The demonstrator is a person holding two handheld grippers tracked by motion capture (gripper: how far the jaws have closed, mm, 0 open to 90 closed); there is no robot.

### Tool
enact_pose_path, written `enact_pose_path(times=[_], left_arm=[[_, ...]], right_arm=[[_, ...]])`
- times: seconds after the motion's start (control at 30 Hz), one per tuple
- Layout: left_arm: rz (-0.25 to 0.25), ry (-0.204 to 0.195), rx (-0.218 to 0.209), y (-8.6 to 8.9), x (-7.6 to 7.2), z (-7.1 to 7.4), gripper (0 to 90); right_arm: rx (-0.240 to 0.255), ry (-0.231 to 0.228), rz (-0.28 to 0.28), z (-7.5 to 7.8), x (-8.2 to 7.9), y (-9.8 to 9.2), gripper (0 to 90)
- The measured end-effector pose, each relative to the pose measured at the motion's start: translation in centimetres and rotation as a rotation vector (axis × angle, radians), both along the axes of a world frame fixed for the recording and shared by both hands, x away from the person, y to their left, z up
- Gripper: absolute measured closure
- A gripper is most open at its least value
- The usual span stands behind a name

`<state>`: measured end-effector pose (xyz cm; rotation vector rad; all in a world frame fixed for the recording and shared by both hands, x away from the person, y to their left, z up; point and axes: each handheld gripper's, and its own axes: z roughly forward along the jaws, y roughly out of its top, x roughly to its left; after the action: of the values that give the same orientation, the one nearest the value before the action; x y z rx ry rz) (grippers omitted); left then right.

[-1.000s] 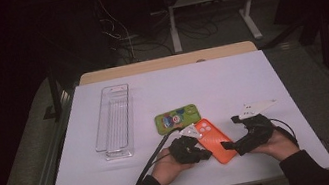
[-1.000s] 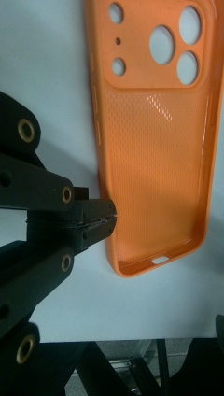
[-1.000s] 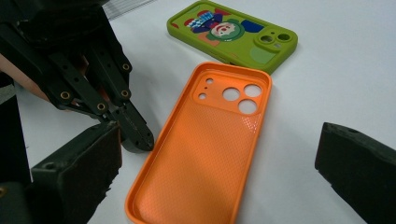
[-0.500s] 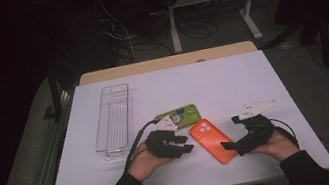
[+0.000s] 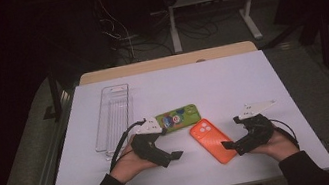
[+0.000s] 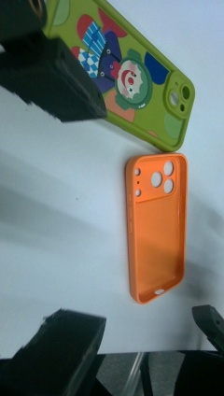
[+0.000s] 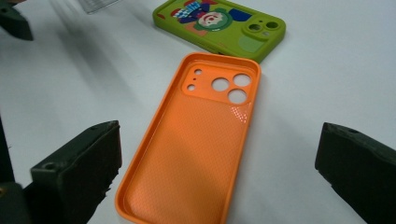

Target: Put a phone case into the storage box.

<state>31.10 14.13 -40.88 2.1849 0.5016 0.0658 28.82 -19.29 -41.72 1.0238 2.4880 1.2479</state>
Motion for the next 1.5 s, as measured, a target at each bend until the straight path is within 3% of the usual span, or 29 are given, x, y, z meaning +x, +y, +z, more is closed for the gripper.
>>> enact_pose_path(times=[0.2,0.4,0.5,0.7,0.9,1.5], left_arm=[[0.001,-0.003,0.002,0.6,0.2,-0.2,0.0],[0.012,-0.009,-0.005,1.6,0.4,0.2,0.0],[0.024,-0.005,-0.014,1.9,0.7,0.1,0.6],[0.024,-0.009,-0.025,1.9,0.7,0.2,0.6],[0.015,-0.013,-0.022,1.8,0.9,0.1,0.6],[0.023,-0.008,-0.034,1.9,1.0,0.1,2.0]], right_arm=[[-0.003,0.01,-0.043,0.2,-0.1,0.1,0.0],[-0.006,0.01,-0.045,0.4,-0.2,0.3,0.0],[-0.012,0.038,-0.046,0.4,-0.3,0.5,0.0],[-0.024,0.051,-0.034,0.8,0.0,1.2,0.0],[-0.022,0.021,-0.041,1.8,0.4,1.9,0.0],[-0.015,0.003,-0.051,3.1,2.0,4.6,0.0]])
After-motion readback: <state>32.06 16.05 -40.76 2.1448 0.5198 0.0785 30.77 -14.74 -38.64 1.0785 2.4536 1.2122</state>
